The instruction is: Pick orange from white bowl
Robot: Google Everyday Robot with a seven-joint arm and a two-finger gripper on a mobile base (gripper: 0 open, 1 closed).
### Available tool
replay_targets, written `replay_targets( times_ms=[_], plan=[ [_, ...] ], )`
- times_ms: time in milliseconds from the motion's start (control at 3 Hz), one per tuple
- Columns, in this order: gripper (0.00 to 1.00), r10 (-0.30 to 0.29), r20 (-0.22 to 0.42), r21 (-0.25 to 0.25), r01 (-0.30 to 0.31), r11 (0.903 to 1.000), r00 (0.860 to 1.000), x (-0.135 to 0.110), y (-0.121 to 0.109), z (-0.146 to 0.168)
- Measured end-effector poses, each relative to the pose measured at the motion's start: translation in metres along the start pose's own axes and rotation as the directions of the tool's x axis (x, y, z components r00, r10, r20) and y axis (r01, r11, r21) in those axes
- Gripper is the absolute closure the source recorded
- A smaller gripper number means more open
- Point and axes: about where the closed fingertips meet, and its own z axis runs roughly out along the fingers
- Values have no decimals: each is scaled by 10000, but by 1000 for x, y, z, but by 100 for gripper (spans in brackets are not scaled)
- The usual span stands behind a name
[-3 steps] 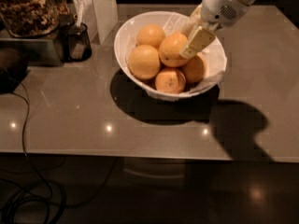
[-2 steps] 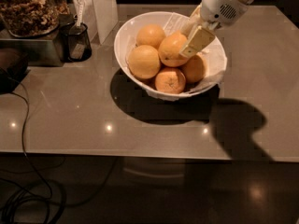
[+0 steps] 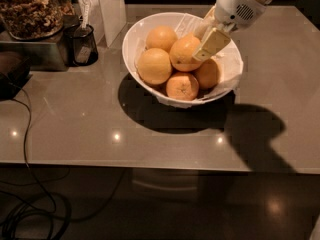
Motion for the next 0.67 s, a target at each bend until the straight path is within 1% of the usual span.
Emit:
replay_targets(
  times_ms=[333,667],
  plan=[
    [51,81,21,-283,-81,9996,10000,0,3,4],
    [35,84,22,-294,-83,9995,10000,-2,0,1]
  ],
)
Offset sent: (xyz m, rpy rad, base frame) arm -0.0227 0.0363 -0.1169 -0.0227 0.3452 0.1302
